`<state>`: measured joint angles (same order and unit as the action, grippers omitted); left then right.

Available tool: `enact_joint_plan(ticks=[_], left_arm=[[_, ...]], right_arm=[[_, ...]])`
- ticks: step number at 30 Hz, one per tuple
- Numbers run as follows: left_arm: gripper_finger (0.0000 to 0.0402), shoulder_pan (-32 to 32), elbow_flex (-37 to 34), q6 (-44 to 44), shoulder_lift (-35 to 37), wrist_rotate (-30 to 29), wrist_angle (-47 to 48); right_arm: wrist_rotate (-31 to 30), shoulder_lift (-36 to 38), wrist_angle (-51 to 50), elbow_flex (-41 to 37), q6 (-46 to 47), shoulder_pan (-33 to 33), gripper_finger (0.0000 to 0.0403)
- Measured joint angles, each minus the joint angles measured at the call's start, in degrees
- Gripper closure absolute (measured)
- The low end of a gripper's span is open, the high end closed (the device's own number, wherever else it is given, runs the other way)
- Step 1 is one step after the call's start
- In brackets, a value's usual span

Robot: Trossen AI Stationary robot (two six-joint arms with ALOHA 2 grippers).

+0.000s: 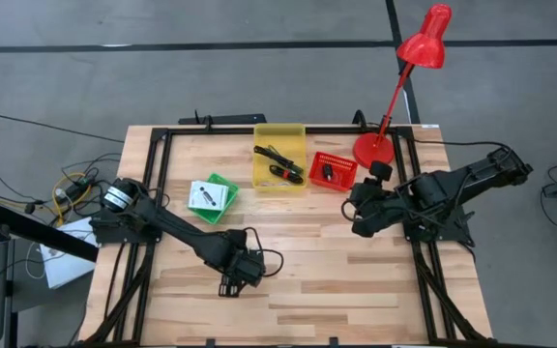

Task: Pick and place items into bin
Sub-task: Put the pink charger adapter into the red basket

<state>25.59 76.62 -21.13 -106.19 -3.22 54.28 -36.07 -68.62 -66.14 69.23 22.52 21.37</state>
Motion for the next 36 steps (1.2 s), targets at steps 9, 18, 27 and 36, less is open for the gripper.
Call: enact_joint_plan(ticks=[9,18,27,36], left_arm=[[0.0159,-0.07,-0.02,0.11,-1.76,0.06,-0.46],[0.0159,-0.07,-0.02,0.84,-2.63,0.00,-0.24],[0.0159,-0.26,-1.93,1.16,-2.69,0.58,-2.00],[0.0159,-1.25,-6.41,1.83,-2.69,4.50,-8.80]], right_arm=[[0.07,0.00,0.45,0.00,0.02,0.02,0.0275],[0.15,0.00,0.72,0.00,0.02,0.02,0.0275],[0.15,0.00,0.91,0.00,0.61,0.02,0.0274],[0.13,0.00,1.09,0.00,0.61,0.00,0.0274]])
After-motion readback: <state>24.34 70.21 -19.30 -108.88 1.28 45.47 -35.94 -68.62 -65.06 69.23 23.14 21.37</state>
